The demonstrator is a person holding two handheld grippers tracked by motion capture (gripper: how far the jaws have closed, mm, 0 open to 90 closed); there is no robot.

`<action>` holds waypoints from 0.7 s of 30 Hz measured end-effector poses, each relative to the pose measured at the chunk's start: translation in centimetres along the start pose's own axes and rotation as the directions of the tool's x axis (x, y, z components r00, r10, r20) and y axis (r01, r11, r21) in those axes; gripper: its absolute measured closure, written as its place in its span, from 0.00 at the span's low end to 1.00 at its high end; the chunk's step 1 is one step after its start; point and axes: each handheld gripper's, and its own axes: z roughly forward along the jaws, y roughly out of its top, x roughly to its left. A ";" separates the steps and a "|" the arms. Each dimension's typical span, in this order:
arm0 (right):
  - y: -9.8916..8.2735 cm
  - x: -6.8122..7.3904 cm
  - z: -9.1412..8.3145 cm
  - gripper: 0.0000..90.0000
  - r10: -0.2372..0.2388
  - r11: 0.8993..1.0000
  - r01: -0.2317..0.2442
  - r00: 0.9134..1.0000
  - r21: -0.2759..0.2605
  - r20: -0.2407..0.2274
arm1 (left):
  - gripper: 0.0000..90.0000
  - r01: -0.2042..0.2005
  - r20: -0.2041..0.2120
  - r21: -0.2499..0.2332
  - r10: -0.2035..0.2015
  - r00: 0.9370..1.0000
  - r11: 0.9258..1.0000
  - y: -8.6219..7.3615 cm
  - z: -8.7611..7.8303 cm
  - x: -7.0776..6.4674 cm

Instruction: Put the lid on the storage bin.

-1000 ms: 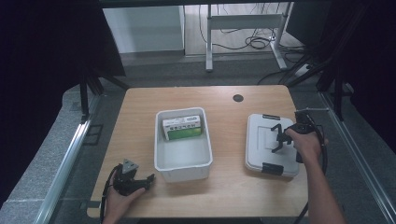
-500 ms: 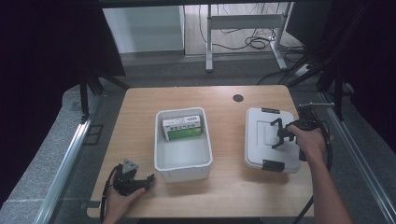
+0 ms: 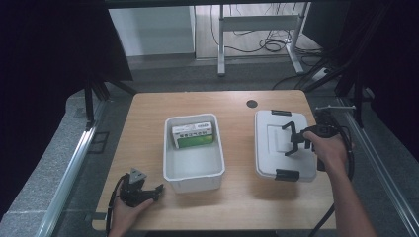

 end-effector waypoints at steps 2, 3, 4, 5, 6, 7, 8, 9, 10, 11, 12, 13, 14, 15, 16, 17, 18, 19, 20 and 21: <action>-0.1 0.2 -0.2 0.95 -0.005 1.000 0.005 1.000 -0.002 -0.004 | 0.14 0.000 0.000 0.000 0.000 1.000 1.000 0.0 0.0 0.0; -0.1 0.3 -0.3 0.95 -0.009 1.000 0.009 1.000 -0.004 -0.006 | 0.14 0.000 0.000 0.000 0.000 1.000 1.000 0.0 0.0 0.0; -0.1 0.4 -0.4 0.95 -0.004 1.000 0.004 1.000 -0.003 -0.010 | 0.14 -0.001 0.000 0.001 0.001 1.000 1.000 0.0 0.0 0.0; -0.2 0.5 -0.5 0.95 -0.010 1.000 0.010 1.000 -0.007 -0.013 | 0.14 -0.001 0.000 0.001 0.001 1.000 1.000 0.0 0.0 0.0; -0.2 0.6 -0.6 0.95 -0.016 1.000 0.016 1.000 -0.009 -0.014 | 0.14 -0.001 0.000 0.000 0.001 1.000 1.000 0.0 0.0 0.0; -0.2 0.7 -0.8 0.95 -0.011 1.000 0.011 1.000 -0.007 -0.017 | 0.14 -0.001 0.000 0.001 0.001 1.000 1.000 0.0 0.0 0.0; -0.2 0.8 -0.9 0.95 -0.017 1.000 0.017 1.000 -0.009 -0.020 | 0.14 -0.001 0.000 0.001 0.001 1.000 1.000 0.0 0.0 0.0; -0.3 0.9 -0.9 0.95 -0.020 1.000 0.020 1.000 -0.013 -0.023 | 0.14 -0.001 0.000 0.001 0.001 1.000 1.000 0.0 0.0 0.0; -0.3 1.0 -1.0 0.95 -0.022 1.000 0.021 0.999 -0.013 -0.025 | 0.14 -0.001 0.000 0.001 0.001 1.000 1.000 0.0 0.0 0.0; -0.3 1.1 -1.2 0.95 -0.024 1.000 0.024 0.999 -0.012 -0.029 | 0.14 -0.002 0.000 0.000 0.002 1.000 1.000 0.0 0.0 0.0; -0.3 1.2 -1.2 0.95 -0.025 1.000 0.024 0.999 -0.016 -0.032 | 0.14 -0.004 0.001 0.000 0.004 1.000 1.000 0.0 0.0 0.0; -0.4 1.3 -1.3 0.95 -0.025 1.000 0.024 0.999 -0.019 -0.038 | 0.14 -0.003 0.000 -0.001 0.003 1.000 1.000 0.0 0.0 0.0; -0.4 1.4 -1.4 0.95 -0.023 1.000 0.023 0.999 -0.018 -0.043 | 0.14 -0.002 0.000 -0.001 0.002 1.000 1.000 0.0 0.0 0.0; -0.5 1.5 -1.4 0.95 -0.028 0.999 0.027 0.999 -0.020 -0.045 | 0.14 -0.003 0.000 -0.001 0.003 1.000 1.000 0.0 0.0 0.0; -0.5 1.6 -1.5 0.95 -0.030 0.999 0.030 0.998 -0.018 -0.048 | 0.14 -0.003 0.001 -0.001 0.003 1.000 1.000 0.0 0.0 0.0; -0.6 1.8 -1.6 0.95 -0.032 0.999 0.031 0.998 -0.018 -0.052 | 0.14 -0.003 0.001 -0.001 0.003 1.000 1.000 0.0 0.0 0.0; -0.6 1.9 -1.6 0.95 -0.035 0.999 0.034 0.998 -0.017 -0.057 | 0.14 -0.003 0.001 -0.001 0.003 1.000 1.000 0.0 0.0 0.0; -0.7 2.0 -1.6 0.95 -0.037 0.999 0.036 0.998 -0.018 -0.057 | 0.14 -0.003 0.001 -0.001 0.003 1.000 1.000 0.0 0.0 0.0; -0.7 2.1 -1.7 0.95 -0.036 0.999 0.035 0.997 -0.018 -0.064 | 0.14 -0.004 0.001 -0.001 0.004 1.000 1.000 0.0 0.0 0.0; -0.8 2.2 -1.7 0.95 -0.040 0.999 0.039 0.997 -0.019 -0.067 | 0.14 -0.004 0.001 -0.001 0.004 1.000 1.000 0.0 0.0 0.0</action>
